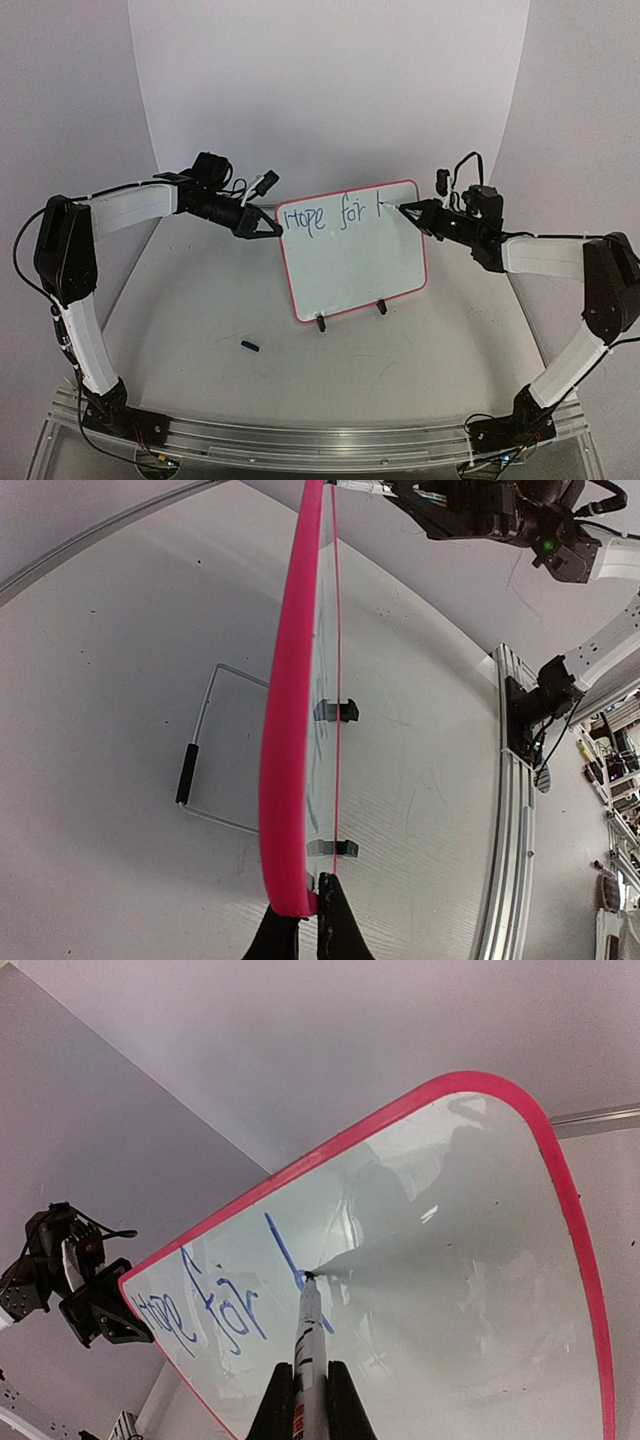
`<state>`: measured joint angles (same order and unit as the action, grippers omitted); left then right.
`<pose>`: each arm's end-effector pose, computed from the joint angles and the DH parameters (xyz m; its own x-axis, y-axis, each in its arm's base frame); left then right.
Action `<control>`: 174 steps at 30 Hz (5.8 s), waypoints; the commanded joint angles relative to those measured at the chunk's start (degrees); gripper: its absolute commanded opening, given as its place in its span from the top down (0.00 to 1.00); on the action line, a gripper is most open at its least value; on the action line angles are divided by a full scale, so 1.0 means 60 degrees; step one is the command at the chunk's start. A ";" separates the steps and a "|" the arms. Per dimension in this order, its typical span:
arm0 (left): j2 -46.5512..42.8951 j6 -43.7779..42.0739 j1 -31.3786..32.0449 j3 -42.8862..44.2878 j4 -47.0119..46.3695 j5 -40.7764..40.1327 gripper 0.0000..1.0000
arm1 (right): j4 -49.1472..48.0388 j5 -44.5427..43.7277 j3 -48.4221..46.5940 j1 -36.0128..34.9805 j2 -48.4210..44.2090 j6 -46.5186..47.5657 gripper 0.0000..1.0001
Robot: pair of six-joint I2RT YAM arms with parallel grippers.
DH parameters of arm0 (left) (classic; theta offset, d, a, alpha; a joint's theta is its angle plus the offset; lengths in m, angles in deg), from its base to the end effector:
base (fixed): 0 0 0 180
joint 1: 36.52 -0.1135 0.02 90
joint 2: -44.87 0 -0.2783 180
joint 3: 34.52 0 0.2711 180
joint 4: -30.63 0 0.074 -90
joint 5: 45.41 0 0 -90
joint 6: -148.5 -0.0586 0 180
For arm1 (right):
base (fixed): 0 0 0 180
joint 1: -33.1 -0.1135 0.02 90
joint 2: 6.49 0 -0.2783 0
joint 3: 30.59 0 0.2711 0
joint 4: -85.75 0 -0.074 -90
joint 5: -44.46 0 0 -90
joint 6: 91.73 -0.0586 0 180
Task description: Write a sentence on the whiteboard
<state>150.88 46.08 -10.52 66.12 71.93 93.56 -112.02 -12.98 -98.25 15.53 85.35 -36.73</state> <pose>0.3795 -0.2343 0.2738 -0.4765 0.3895 -0.7882 0.8760 0.2860 -0.3883 0.3707 0.1505 0.2668 -0.5256 0.3407 -0.7796 -0.5650 0.5453 0.6192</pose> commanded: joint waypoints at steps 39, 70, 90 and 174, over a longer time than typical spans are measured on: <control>0.0097 -0.0892 0.0486 -0.0140 0.1200 -0.0647 1.00 | 0.0629 -0.0197 0.0311 -0.0027 -0.1362 0.0194 1.00; 0.0144 -0.0916 0.0486 -0.0140 0.1197 -0.0691 1.00 | 0.0642 -0.1845 0.0431 -0.0001 -0.1026 0.0196 1.00; 0.0158 -0.0927 0.0502 -0.0141 0.1219 -0.0691 1.00 | 0.0255 -0.0952 -0.0142 0.0028 -0.0481 0.0232 1.00; 0.0071 -0.1023 0.0545 -0.0151 0.1328 -0.0890 1.00 | 0.2206 0.0936 -0.0789 0.0747 -0.1073 0.1631 1.00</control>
<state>150.27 44.72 -9.30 66.45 72.45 92.73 -97.72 -7.54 -99.27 19.89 77.20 -27.98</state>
